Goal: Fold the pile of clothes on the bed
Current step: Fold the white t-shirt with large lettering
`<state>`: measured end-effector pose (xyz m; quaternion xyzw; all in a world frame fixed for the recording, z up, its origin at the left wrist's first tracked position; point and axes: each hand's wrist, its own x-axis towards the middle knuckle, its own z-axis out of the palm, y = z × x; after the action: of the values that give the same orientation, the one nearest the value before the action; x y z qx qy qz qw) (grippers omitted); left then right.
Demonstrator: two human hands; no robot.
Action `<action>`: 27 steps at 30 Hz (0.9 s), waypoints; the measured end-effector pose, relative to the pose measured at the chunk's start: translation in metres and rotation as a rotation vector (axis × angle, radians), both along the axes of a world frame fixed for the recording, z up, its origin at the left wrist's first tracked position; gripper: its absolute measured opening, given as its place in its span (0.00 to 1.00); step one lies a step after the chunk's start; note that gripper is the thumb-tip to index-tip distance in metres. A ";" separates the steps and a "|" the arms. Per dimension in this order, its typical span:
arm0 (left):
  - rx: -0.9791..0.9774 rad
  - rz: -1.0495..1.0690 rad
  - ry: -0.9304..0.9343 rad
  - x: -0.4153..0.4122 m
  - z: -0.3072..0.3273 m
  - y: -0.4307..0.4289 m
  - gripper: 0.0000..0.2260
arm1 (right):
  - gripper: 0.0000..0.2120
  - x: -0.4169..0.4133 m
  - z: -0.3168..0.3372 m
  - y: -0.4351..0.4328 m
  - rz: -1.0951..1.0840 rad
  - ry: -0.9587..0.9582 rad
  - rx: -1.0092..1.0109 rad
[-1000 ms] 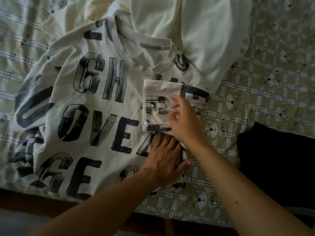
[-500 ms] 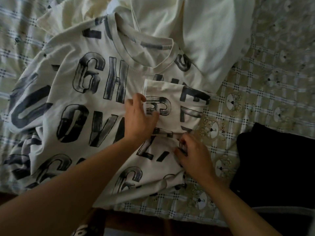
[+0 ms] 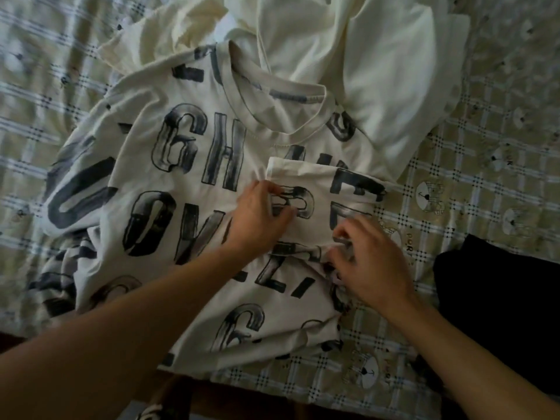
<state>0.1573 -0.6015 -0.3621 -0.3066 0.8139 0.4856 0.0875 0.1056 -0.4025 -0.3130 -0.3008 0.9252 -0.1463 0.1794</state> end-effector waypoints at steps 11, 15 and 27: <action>-0.135 -0.244 0.020 0.022 0.017 -0.007 0.34 | 0.52 -0.037 -0.058 -0.054 -0.018 -0.178 0.384; -0.447 -0.033 0.164 0.040 0.041 -0.110 0.27 | 0.39 -0.019 -0.033 -0.098 -0.150 -0.017 0.091; 0.244 0.137 -0.444 0.125 0.031 -0.299 0.06 | 0.34 0.044 -0.048 -0.315 0.190 -0.245 -0.060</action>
<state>0.2820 -0.9001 -0.3308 -0.4473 0.6876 0.5059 0.2670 0.1500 -0.7176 -0.3613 -0.3721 0.8590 -0.1919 0.2948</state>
